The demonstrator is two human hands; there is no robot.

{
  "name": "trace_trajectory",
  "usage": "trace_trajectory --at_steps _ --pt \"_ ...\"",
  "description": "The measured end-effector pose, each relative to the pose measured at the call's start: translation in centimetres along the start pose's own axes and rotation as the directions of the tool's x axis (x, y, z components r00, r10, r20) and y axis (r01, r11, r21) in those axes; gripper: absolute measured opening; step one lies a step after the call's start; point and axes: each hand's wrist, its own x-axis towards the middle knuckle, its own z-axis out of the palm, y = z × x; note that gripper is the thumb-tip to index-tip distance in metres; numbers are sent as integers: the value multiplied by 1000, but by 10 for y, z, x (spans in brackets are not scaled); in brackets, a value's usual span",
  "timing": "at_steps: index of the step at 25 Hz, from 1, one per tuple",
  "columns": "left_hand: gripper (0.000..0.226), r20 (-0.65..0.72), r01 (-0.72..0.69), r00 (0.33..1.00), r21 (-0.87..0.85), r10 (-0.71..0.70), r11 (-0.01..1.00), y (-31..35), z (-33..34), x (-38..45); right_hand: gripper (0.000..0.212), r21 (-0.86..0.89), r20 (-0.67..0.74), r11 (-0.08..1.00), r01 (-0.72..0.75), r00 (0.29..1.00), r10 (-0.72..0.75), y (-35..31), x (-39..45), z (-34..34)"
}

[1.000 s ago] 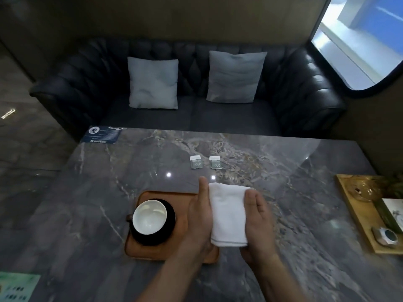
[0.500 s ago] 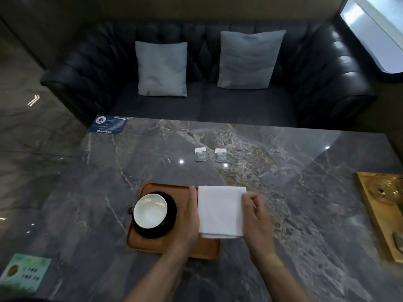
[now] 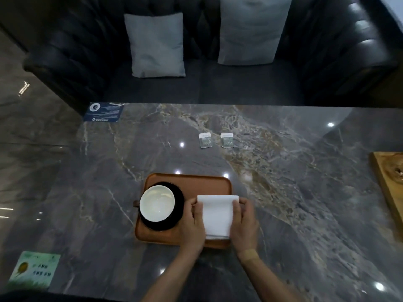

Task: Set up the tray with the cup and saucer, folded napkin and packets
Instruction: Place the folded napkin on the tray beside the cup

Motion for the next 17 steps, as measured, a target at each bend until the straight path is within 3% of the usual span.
trace_trajectory --at_steps 4,8,11,14,17 --pt "22 208 84 973 63 -96 994 -27 -19 19 17 -123 130 992 -10 991 26 21 -1 3" --pt "47 387 83 915 91 -112 992 -46 -28 18 51 -63 250 997 -50 966 65 38 -9 -1" --pt "70 458 98 878 116 -141 988 -56 -32 18 71 -153 339 988 30 941 24 45 -14 -1" --pt "83 476 25 869 225 -132 974 -63 -33 15 71 -359 350 923 142 937 -8 52 -17 5" --pt "85 483 -38 866 318 -128 947 -69 -30 12 67 -451 325 874 179 945 -26 57 -21 10"
